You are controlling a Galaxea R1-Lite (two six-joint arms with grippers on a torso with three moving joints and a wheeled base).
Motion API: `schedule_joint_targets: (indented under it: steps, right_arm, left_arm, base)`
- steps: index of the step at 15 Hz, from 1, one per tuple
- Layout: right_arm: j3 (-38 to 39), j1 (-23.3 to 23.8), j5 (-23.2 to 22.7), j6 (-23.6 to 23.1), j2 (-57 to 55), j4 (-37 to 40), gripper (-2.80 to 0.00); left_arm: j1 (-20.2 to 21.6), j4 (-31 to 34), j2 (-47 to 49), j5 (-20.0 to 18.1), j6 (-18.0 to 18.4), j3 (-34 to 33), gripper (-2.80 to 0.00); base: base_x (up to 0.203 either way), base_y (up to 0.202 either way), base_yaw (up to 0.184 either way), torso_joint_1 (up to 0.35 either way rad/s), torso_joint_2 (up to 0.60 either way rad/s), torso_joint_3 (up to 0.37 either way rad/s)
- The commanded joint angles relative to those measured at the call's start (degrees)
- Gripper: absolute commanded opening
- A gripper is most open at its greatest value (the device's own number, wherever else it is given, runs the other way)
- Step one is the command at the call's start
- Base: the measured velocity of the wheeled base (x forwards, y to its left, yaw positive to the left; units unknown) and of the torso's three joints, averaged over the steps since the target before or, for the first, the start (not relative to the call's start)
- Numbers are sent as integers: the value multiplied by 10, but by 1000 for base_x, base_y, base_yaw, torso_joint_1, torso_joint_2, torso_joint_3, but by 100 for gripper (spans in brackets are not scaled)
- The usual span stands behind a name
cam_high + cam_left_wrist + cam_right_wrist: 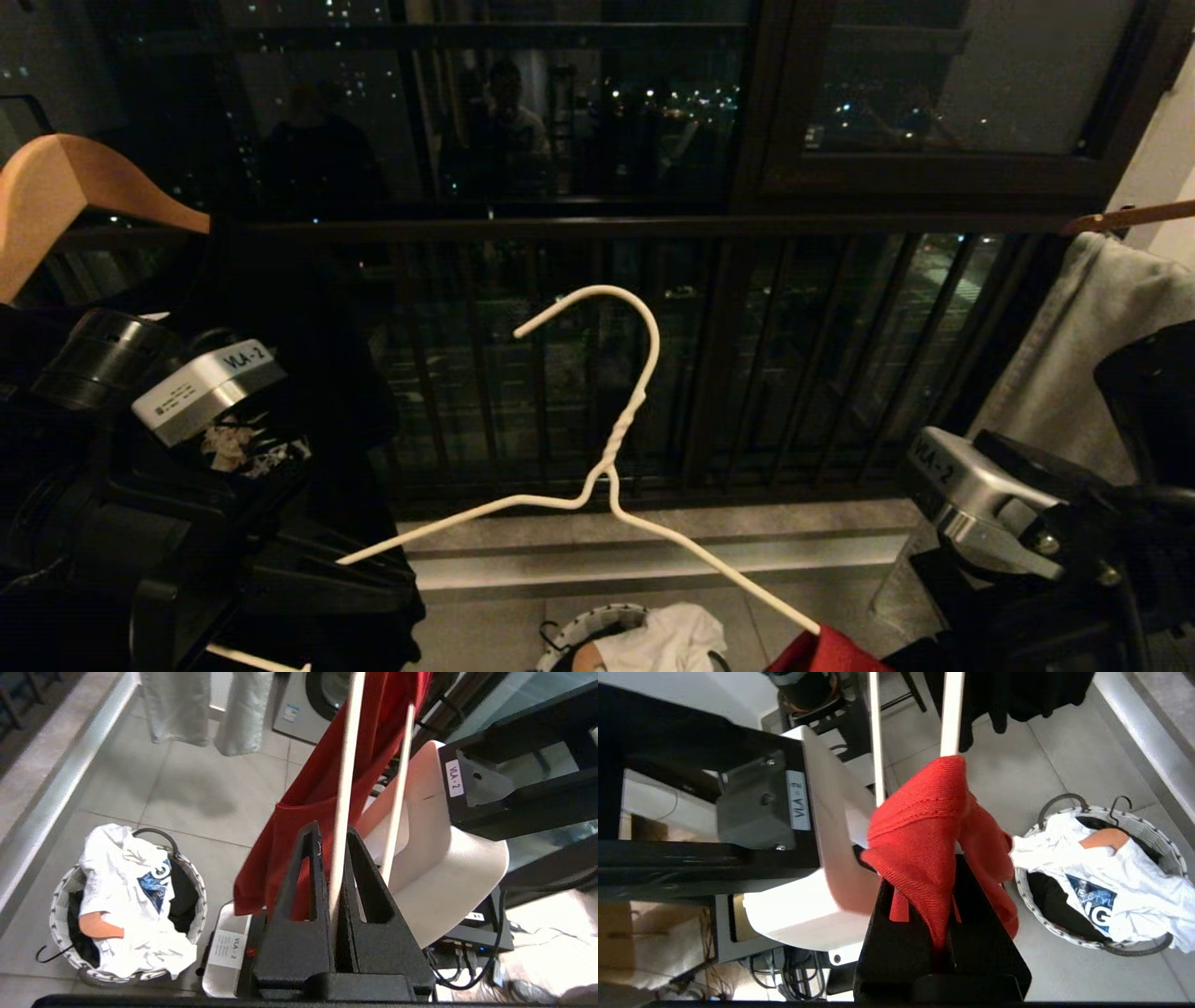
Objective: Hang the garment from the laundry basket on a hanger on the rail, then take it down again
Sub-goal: Take the clothes off the clothes rack
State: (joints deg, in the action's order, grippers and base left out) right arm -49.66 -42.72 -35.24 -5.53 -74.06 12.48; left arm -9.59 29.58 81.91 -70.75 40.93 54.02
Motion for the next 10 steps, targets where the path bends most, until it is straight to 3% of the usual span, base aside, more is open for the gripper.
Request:
schedule_joint_targets:
  steps: [1, 10]
  right_arm:
    - [-1, 1, -2, -1, 1, -1, -280]
    - [0, 2, 2, -1, 0, -4, -280]
  left_arm:
    - [0, -5, -2, -4, 1, -4, -280]
    - [0, -7, -3, -7, 1, -7, -280]
  base:
    - [0, 0, 0, 0, 0, 0]
    - [0, 0, 0, 0, 0, 0]
